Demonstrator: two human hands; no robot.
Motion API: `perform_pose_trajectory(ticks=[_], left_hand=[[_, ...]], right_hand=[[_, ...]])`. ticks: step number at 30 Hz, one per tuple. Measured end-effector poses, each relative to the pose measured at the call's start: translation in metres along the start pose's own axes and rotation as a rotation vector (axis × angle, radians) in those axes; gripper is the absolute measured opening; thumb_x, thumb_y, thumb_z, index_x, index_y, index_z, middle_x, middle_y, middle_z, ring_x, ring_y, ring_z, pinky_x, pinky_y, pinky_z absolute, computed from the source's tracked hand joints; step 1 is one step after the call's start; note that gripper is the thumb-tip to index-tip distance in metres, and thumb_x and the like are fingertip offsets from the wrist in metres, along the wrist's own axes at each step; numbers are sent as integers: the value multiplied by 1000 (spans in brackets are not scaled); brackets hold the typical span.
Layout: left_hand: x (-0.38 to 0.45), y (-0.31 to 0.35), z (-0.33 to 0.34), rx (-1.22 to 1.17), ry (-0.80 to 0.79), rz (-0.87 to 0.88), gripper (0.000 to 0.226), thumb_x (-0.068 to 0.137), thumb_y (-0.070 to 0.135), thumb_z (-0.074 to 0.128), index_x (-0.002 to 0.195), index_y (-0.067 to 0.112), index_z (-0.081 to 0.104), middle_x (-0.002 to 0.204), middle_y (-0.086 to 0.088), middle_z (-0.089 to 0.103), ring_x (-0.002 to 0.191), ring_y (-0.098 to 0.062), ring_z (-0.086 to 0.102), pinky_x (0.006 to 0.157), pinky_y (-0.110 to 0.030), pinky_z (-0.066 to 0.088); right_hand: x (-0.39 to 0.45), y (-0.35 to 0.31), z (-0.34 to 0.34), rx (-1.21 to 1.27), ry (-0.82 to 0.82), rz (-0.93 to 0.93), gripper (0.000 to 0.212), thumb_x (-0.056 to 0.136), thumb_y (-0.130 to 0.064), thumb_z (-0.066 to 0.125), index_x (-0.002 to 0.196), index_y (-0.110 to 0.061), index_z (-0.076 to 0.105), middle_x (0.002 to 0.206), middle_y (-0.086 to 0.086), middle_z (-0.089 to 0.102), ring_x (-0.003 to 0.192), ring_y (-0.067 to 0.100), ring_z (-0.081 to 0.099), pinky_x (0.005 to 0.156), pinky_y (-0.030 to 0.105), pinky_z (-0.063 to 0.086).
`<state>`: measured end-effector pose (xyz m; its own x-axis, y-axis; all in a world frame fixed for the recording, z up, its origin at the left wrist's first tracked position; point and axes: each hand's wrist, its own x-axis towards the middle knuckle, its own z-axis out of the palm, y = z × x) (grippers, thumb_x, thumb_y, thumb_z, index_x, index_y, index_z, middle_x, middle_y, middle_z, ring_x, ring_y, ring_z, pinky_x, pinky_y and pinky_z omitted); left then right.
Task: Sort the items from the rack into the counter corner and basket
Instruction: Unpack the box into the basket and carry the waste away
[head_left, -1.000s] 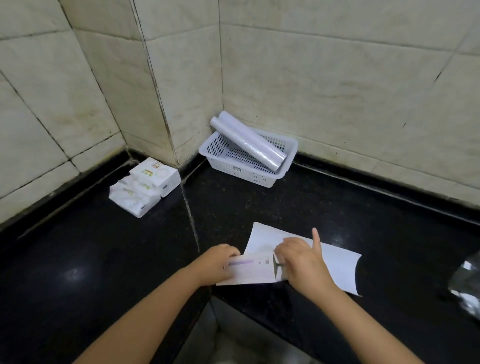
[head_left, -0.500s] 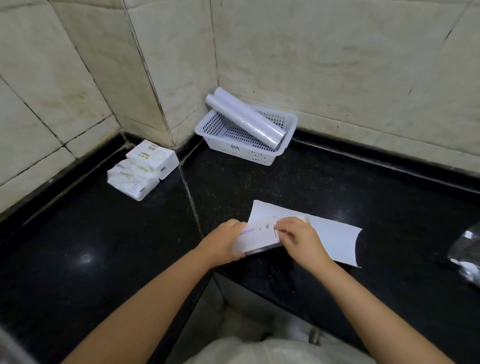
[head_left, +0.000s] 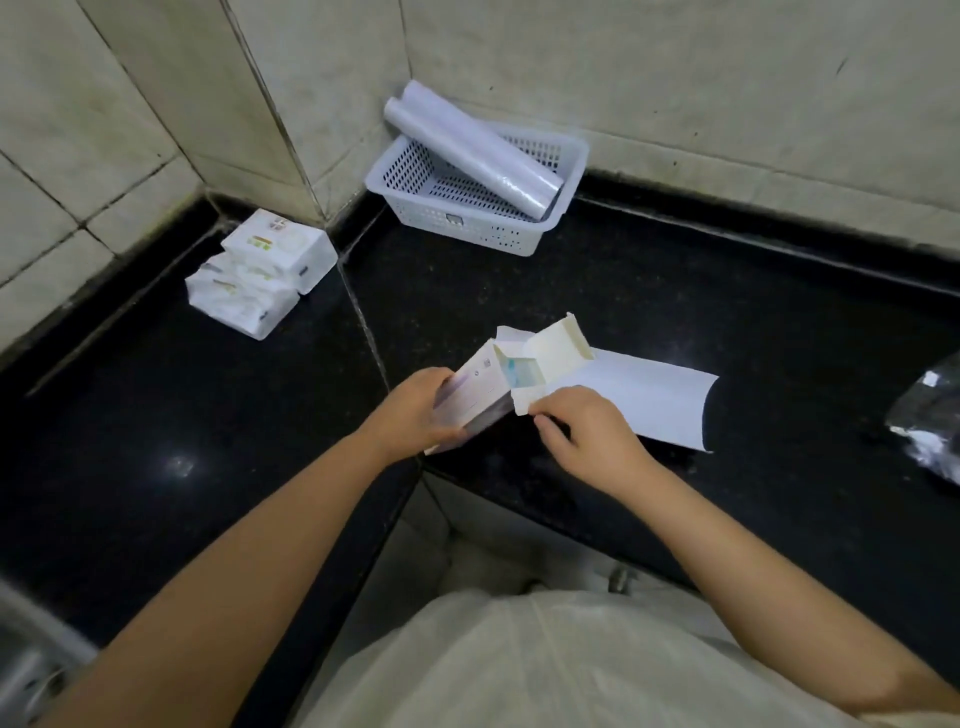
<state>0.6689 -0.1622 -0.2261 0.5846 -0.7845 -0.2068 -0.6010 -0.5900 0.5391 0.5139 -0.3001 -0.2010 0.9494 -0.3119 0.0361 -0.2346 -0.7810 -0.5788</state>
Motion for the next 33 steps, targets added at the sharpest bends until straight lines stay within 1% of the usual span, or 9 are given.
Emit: perform_pose_trajectory(ticks=[3, 8, 11, 15, 17, 21, 24, 30, 33], left_hand=[[-4, -6, 3, -23, 23, -17, 59, 72, 21, 77, 122, 7, 48, 124, -8, 51, 108, -15, 47, 84, -21, 35], [-12, -6, 7, -19, 25, -20, 67, 72, 19, 77, 129, 10, 44, 134, -6, 46, 120, -18, 45, 92, -23, 38], [-15, -6, 6, -27, 37, -47, 68, 71, 19, 78, 128, 10, 43, 134, -7, 45, 119, -18, 46, 93, -25, 41], [-17, -5, 5, 5, 15, -5, 67, 71, 19, 78, 127, 10, 43, 132, -7, 45, 117, -17, 46, 90, -21, 38], [-16, -2, 6, 20, 1, 19, 68, 71, 19, 78, 128, 10, 43, 132, -7, 44, 116, -17, 46, 90, -20, 37], [-14, 2, 6, 55, -28, 60, 66, 72, 19, 77, 128, 11, 44, 130, -5, 46, 112, -14, 46, 88, -20, 37], [-12, 3, 5, 70, -53, 77, 63, 72, 19, 76, 126, 12, 45, 128, -4, 46, 111, -13, 46, 90, -20, 37], [-7, -1, 1, 31, -51, 48, 65, 71, 20, 78, 127, 14, 45, 130, -3, 45, 113, -12, 46, 95, -24, 40], [-5, -4, -1, -5, -74, 37, 65, 71, 18, 77, 128, 14, 45, 131, -2, 45, 110, -10, 45, 93, -23, 41]], right_hand=[[7, -5, -3, -53, 90, 39, 25, 84, 6, 46, 97, 3, 67, 89, 25, 66, 92, 36, 54, 77, 36, 42], [22, -20, 0, -135, -141, 64, 28, 85, 2, 41, 105, -5, 60, 99, 19, 67, 87, 33, 60, 69, 35, 49], [20, -21, 2, -111, -76, 67, 43, 85, 1, 40, 124, -15, 50, 108, 15, 66, 94, 34, 60, 71, 34, 48], [13, -21, 4, -38, 40, 28, 48, 89, -2, 41, 135, -10, 37, 120, 17, 57, 105, 32, 54, 84, 40, 48], [16, -20, 7, -23, 106, -19, 45, 88, 2, 42, 132, -2, 40, 128, 20, 50, 116, 32, 46, 95, 33, 40], [25, -20, 15, -84, -42, -5, 51, 87, 5, 41, 137, -2, 34, 143, 17, 37, 133, 28, 32, 109, 28, 26], [30, -17, 11, -48, -123, 77, 47, 89, 2, 40, 135, -5, 38, 142, 14, 43, 132, 25, 35, 107, 25, 26], [22, -2, -21, 57, 81, -25, 32, 87, 1, 50, 118, 0, 57, 119, 17, 62, 111, 30, 55, 94, 26, 35], [25, 5, -33, -126, -100, -86, 30, 88, -10, 53, 117, -7, 60, 107, 14, 66, 105, 30, 56, 91, 29, 40]])
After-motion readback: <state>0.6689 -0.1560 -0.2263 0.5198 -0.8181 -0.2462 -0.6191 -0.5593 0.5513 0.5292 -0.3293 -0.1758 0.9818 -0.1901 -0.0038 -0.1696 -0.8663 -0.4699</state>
